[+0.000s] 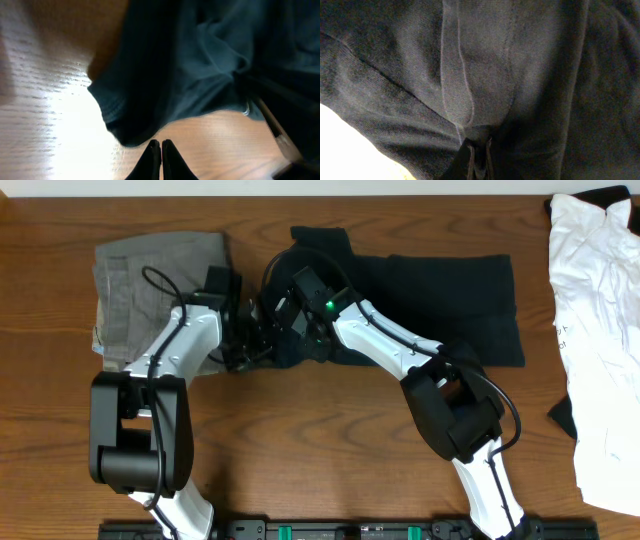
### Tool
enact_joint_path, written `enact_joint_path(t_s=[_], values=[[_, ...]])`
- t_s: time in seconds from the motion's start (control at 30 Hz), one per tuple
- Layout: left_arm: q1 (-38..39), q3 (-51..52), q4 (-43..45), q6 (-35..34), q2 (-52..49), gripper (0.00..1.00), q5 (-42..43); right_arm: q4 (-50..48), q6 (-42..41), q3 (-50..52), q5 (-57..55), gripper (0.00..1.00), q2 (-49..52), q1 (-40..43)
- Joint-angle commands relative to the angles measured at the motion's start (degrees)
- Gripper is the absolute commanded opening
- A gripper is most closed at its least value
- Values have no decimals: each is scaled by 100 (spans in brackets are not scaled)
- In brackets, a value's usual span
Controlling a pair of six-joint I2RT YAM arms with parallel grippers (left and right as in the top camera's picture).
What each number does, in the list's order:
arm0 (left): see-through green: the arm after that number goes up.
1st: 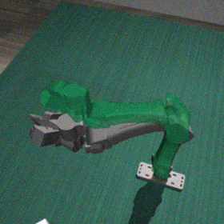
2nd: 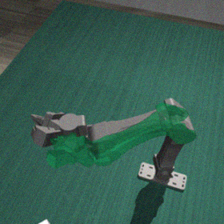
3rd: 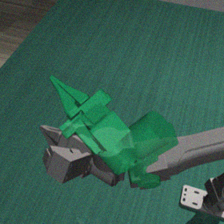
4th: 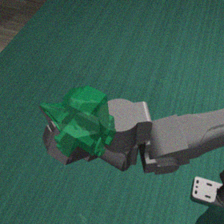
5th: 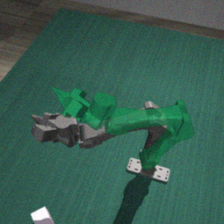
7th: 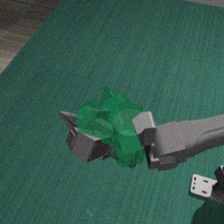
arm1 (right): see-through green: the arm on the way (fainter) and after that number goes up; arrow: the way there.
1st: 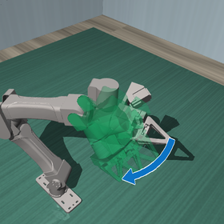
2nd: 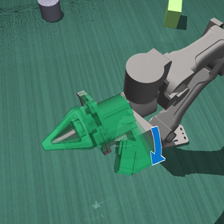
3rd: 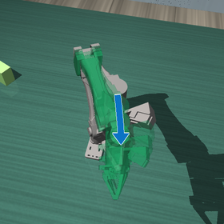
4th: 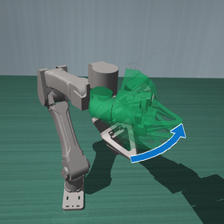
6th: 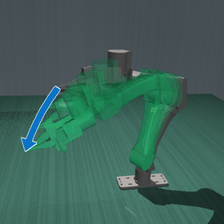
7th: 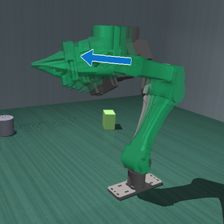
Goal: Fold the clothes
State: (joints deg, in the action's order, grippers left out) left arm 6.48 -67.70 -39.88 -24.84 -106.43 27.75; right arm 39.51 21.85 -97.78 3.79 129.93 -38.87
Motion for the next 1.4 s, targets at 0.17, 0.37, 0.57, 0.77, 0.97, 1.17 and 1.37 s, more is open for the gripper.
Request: enact_joint_path(t_s=[0.17, 0.37, 0.57, 0.77, 0.97, 1.17, 1.37], values=[[-31, 507, 693, -664, -61, 6, -120, -13, -170, -79, 291, 5, -9, -52], [-28, 828, 1342, -855, -63, 6, -190, -9, -170, -79, 289, 2, -9, -52], [-31, 885, 1311, -894, -63, 6, -662, -85, -173, -81, 286, 1, -11, -9], [-28, 901, 1300, -892, -63, 6, -684, -149, -262, -87, 289, 1, -131, 83], [-28, 901, 1300, -890, -63, 6, -684, -247, -326, -90, 289, 6, -208, 153], [-28, 901, 1272, -887, -63, 6, -684, -251, -385, -90, 286, 33, -208, 179], [-28, 901, 1257, -885, -63, 6, -684, -310, -385, -90, 284, 31, -208, 192]])
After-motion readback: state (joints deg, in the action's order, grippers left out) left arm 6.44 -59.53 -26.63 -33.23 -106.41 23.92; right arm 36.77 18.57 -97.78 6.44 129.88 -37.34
